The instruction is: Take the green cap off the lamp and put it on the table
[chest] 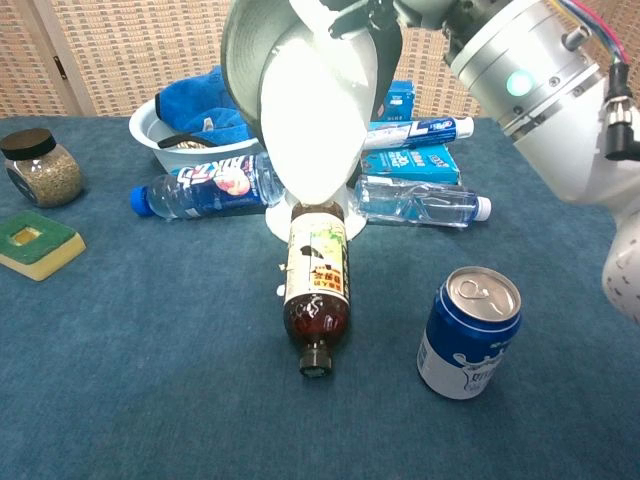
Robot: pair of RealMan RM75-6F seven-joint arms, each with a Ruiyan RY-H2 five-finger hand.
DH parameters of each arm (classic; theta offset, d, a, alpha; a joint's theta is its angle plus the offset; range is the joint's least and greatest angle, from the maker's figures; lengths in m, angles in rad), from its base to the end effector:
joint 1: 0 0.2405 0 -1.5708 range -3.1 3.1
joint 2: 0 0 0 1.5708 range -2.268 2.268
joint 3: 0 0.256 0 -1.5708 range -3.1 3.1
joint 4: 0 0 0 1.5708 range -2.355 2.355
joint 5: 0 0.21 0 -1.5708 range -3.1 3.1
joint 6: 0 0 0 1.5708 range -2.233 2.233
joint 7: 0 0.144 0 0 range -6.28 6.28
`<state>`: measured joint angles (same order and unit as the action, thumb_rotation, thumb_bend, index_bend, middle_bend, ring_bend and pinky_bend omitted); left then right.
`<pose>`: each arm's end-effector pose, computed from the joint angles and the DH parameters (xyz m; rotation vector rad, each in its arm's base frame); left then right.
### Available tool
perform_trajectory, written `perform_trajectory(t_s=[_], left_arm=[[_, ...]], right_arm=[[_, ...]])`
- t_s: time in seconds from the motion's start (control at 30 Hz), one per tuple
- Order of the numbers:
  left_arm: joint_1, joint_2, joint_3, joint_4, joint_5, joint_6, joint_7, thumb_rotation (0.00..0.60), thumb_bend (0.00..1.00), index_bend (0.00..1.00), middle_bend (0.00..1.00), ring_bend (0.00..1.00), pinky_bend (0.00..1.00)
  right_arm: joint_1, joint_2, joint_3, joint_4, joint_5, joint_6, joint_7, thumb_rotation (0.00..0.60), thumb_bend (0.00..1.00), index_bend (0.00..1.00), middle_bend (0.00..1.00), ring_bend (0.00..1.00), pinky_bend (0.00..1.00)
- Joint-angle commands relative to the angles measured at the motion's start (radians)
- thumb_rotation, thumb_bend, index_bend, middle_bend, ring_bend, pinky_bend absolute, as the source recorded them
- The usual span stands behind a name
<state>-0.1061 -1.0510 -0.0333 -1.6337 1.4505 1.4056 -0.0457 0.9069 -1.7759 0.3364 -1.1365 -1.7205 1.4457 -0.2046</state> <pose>-0.3205 0.1837 0.1697 -1.3972 -0.9801 -0.8399 -0.0198 -0.3573 0.0190 1.6291 -0.1258 1.6683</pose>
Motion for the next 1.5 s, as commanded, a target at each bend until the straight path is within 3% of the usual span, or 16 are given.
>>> perform_trajectory(t_s=[0.03, 0.87, 1.17, 1.5], left_arm=[[-0.002, -0.002, 0.0, 0.001, -0.001, -0.003, 0.0, 0.6, 0.23, 0.26, 0.17, 0.16, 0.0], [0.003, -0.005, 0.008, 0.013, -0.003, -0.009, -0.021, 0.6, 0.23, 0.26, 0.17, 0.16, 0.0], [0.008, -0.002, 0.009, 0.019, -0.006, -0.005, -0.025, 0.6, 0.23, 0.26, 0.17, 0.16, 0.0], [0.004, -0.004, 0.01, 0.027, 0.002, -0.009, -0.035, 0.6, 0.23, 0.26, 0.17, 0.16, 0.0]], right_arm=[[0.012, 0.005, 0.015, 0.011, 0.014, -0.003, -0.006, 0.6, 0.57, 0.93, 0.5, 0.22, 0.0], [0.199, 0.003, 0.173, 0.245, 0.179, -0.042, -0.073, 0.6, 0.57, 0.93, 0.5, 0.22, 0.0], [0.202, 0.051, 0.18, 0.3, 0.221, -0.018, -0.084, 0.6, 0.57, 0.93, 0.5, 0.22, 0.0], [0.066, 0.135, 0.124, 0.25, 0.26, 0.051, -0.036, 0.6, 0.57, 0.93, 0.5, 0.22, 0.0]])
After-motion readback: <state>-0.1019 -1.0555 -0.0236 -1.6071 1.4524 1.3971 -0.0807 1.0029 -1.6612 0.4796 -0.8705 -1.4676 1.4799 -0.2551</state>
